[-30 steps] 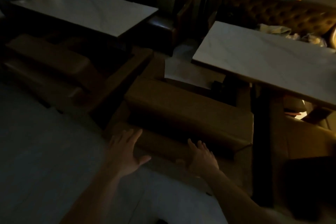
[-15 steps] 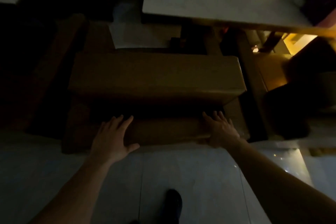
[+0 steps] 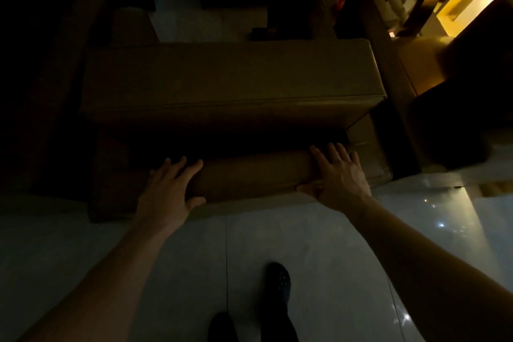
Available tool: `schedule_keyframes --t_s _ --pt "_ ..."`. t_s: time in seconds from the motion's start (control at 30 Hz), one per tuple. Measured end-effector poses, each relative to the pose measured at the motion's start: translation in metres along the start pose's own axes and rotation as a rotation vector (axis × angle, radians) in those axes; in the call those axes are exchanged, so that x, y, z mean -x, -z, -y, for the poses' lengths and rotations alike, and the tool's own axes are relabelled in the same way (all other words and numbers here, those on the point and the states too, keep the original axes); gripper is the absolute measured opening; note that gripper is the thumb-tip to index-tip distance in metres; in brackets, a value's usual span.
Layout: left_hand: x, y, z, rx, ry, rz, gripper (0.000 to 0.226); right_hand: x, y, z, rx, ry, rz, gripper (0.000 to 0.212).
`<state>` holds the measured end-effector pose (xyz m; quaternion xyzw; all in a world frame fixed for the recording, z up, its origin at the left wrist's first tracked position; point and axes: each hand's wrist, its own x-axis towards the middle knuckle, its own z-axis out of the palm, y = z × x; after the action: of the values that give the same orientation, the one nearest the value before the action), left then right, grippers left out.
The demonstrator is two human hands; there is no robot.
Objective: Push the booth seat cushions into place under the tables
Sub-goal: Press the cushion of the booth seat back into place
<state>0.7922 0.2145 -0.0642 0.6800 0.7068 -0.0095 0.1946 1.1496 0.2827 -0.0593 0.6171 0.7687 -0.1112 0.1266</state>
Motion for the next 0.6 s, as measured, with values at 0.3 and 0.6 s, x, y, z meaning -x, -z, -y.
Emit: schedule_keyframes --t_s 0.3,0.6 --pt "0.024 -0.011 0.019 -0.002 -0.088 -0.035 0.079 0.03 -0.017 0.016 0.045 -0.044 0.034 0.11" --pt "-0.013 0.0 0.03 -0.007 -0.116 -0.073 0.08 -0.008 0.002 0.021 -0.005 -0.062 0.061 0.114"
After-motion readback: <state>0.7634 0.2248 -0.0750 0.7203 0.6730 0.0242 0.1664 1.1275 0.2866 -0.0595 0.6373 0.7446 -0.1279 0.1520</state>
